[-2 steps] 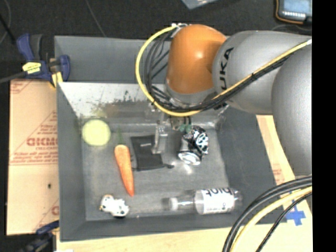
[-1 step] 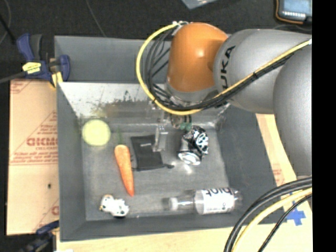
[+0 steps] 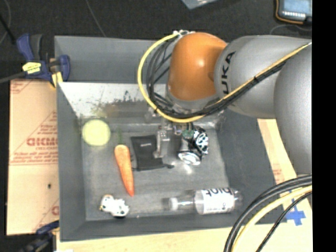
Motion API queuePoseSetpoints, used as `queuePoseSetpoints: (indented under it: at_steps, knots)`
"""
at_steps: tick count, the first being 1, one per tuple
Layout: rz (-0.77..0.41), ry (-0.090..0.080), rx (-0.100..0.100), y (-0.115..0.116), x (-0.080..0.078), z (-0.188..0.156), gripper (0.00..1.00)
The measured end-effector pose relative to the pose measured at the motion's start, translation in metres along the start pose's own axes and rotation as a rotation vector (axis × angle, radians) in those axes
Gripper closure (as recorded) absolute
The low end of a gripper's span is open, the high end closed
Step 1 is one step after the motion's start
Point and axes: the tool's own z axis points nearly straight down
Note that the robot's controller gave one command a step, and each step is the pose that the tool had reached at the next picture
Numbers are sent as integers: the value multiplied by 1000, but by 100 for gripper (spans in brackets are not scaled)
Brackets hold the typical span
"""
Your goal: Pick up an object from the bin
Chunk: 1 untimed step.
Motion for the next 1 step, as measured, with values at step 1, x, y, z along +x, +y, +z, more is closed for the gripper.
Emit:
queuePoseSetpoints:
  at_steps: [1]
  knots:
    - [-197,0,0,-11,12,61,0]
